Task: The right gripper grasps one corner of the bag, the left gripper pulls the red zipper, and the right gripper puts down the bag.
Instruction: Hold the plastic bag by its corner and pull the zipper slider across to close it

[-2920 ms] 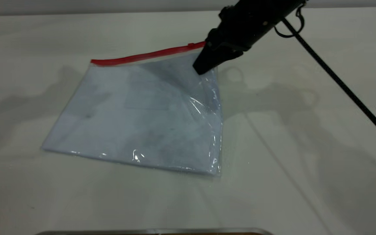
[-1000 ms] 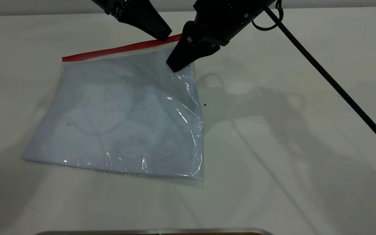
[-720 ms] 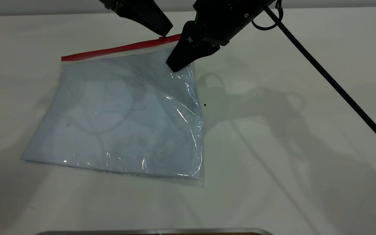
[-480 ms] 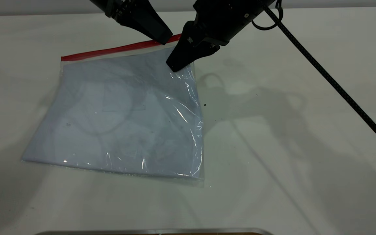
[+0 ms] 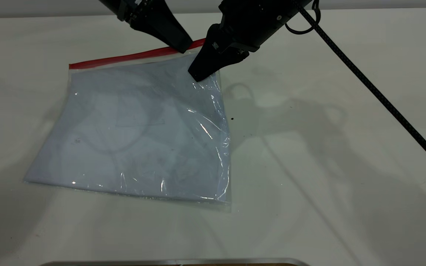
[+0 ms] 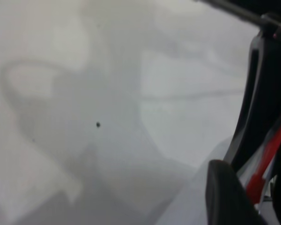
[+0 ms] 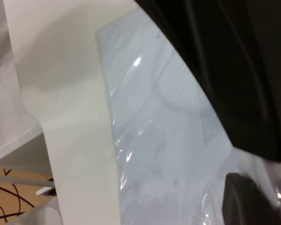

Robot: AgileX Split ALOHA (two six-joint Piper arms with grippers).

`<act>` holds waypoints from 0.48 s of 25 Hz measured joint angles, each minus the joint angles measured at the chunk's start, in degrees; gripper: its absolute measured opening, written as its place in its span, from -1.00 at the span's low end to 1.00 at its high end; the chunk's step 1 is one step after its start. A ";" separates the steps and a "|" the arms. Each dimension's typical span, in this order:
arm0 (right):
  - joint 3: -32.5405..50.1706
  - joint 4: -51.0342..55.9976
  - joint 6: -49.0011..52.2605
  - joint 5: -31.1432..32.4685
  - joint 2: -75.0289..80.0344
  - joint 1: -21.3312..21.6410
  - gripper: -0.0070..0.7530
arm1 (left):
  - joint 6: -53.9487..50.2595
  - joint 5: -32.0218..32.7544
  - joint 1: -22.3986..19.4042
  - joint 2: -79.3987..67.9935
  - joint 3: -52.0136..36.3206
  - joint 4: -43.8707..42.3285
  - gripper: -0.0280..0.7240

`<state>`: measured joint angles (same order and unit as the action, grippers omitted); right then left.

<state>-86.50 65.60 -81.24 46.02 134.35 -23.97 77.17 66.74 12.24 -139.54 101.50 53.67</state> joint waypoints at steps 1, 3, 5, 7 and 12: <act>0.00 0.00 0.00 0.11 0.00 0.00 -0.89 | -0.37 0.00 0.00 0.00 0.00 -0.50 -0.19; 0.00 -0.05 0.00 0.18 -0.14 0.00 -0.89 | -0.64 0.00 0.00 0.00 0.00 -0.98 -0.29; 0.00 -0.25 -0.02 0.18 -0.56 0.00 -0.89 | -0.64 0.00 0.00 0.00 0.00 -1.06 -0.36; 0.00 -0.50 -0.06 0.18 -0.86 0.00 -0.89 | -0.64 0.11 0.00 0.00 0.02 -0.84 -0.40; 0.00 -0.57 -0.22 0.18 -0.86 0.00 -0.89 | 0.15 0.11 0.00 0.00 0.02 -0.45 -0.53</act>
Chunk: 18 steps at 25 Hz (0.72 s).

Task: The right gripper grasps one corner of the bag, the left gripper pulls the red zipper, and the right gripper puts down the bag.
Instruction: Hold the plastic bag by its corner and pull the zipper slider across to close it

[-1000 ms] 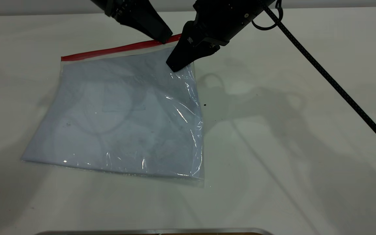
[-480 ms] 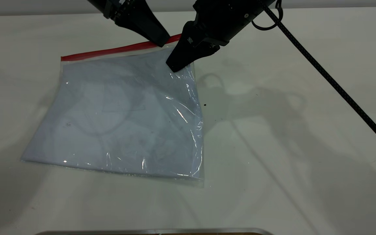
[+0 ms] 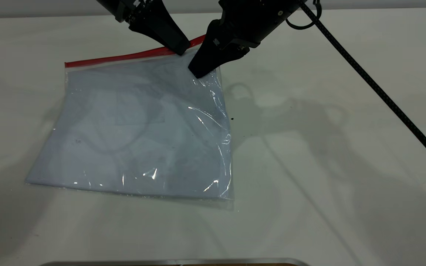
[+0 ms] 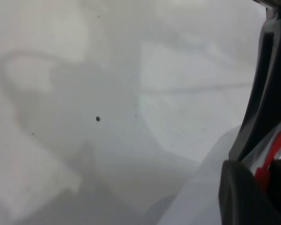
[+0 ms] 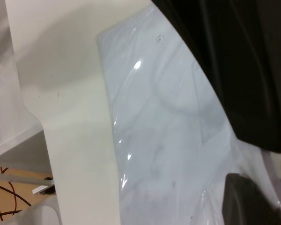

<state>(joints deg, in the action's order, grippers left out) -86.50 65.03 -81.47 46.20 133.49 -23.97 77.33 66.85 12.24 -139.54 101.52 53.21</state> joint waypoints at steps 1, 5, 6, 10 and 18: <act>0.00 0.00 0.00 0.00 0.00 0.00 -0.89 | 0.32 0.00 0.00 0.00 0.00 0.07 -0.57; 0.00 -0.06 0.00 0.00 0.00 0.00 -0.89 | 0.76 0.00 0.00 0.00 0.00 0.07 -0.76; 0.00 -0.06 -0.02 0.00 0.00 0.00 -0.89 | 0.75 0.00 0.00 0.00 0.00 0.07 -0.77; 0.00 -0.39 -0.02 0.06 0.00 0.07 -0.89 | 1.06 0.00 -0.06 0.00 0.00 0.07 -0.77; 0.00 -0.09 -0.25 1.54 -2.52 3.14 -0.89 | 1.14 0.00 -1.88 0.00 0.18 3.75 -0.77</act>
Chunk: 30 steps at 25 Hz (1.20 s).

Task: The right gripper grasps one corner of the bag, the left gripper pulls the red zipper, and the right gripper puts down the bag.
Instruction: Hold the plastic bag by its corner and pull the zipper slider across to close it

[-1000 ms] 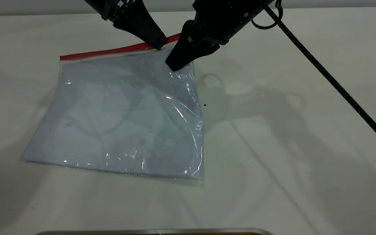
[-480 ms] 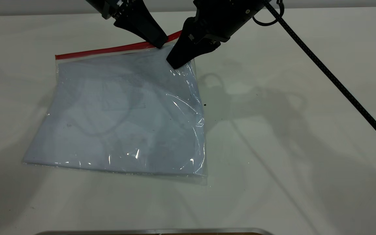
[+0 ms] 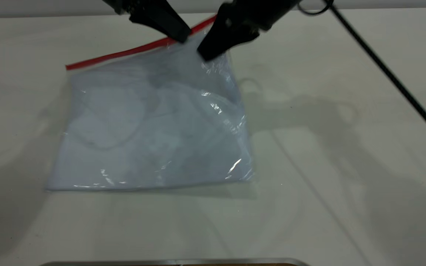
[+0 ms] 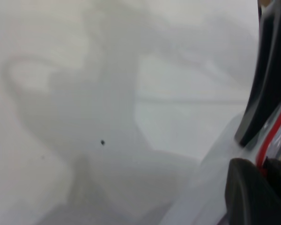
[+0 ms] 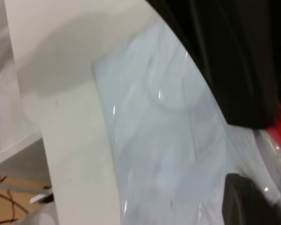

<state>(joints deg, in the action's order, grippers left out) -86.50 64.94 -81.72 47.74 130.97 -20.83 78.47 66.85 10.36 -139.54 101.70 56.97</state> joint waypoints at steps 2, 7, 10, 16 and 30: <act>0.00 0.25 -0.06 0.50 -0.85 1.08 -0.89 | 0.05 0.00 -0.86 0.05 0.21 0.60 -0.77; -0.11 1.24 -0.41 2.36 -1.17 3.36 -0.89 | 0.10 0.00 -3.29 0.05 0.26 -0.41 -0.77; -0.11 1.73 -0.86 2.78 -1.63 4.27 -0.89 | -0.02 0.00 -4.98 0.05 0.26 -1.92 -0.77; -0.11 2.28 -1.90 2.70 -1.69 5.27 -0.89 | -2.57 0.00 -7.67 0.05 0.32 -8.54 -0.77; -0.11 3.28 -2.10 2.51 -1.69 7.14 -0.89 | -16.69 0.00 -14.49 0.05 0.32 -27.01 -0.75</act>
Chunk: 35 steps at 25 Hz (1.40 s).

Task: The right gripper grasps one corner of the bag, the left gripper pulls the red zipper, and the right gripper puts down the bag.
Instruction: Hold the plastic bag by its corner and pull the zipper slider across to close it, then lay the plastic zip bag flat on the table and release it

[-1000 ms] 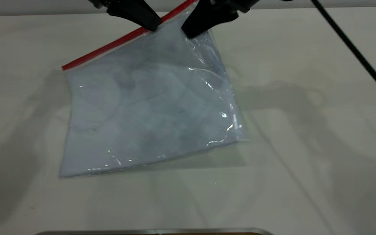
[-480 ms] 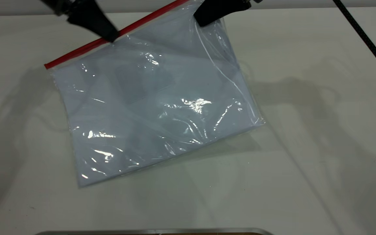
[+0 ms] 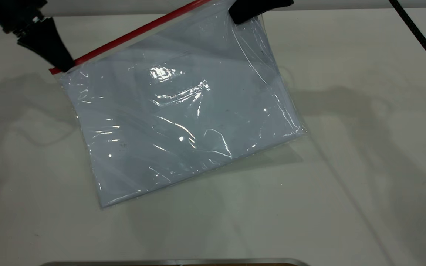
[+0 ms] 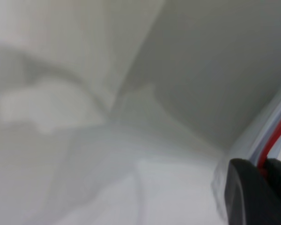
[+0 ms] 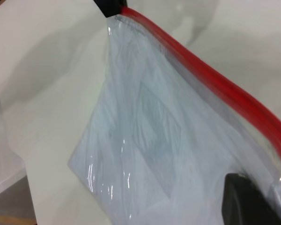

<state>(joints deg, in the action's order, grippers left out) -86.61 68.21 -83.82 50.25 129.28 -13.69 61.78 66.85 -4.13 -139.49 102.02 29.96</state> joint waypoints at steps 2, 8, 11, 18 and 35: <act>0.00 0.06 0.00 -0.06 0.00 0.00 -0.89 | -1.24 0.00 -0.05 0.00 0.00 -1.25 -0.74; 0.00 -0.13 0.00 -0.69 0.00 0.36 -0.89 | -2.41 0.00 -0.47 0.34 0.00 1.58 -0.65; 0.69 -0.25 0.06 -2.83 -0.12 0.54 -0.87 | -2.67 0.00 -0.57 2.62 0.00 4.12 -0.46; 4.38 0.26 6.32 -12.87 -0.42 0.67 -0.36 | -1.86 0.00 -0.75 15.53 0.00 20.85 0.02; 6.84 -39.52 58.84 17.15 -13.76 0.34 -0.04 | -8.43 0.06 -0.75 55.11 0.00 23.25 0.07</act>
<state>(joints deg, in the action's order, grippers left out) -79.77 28.69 -24.98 67.39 115.52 -13.35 53.35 66.92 -4.88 -84.38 102.02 53.21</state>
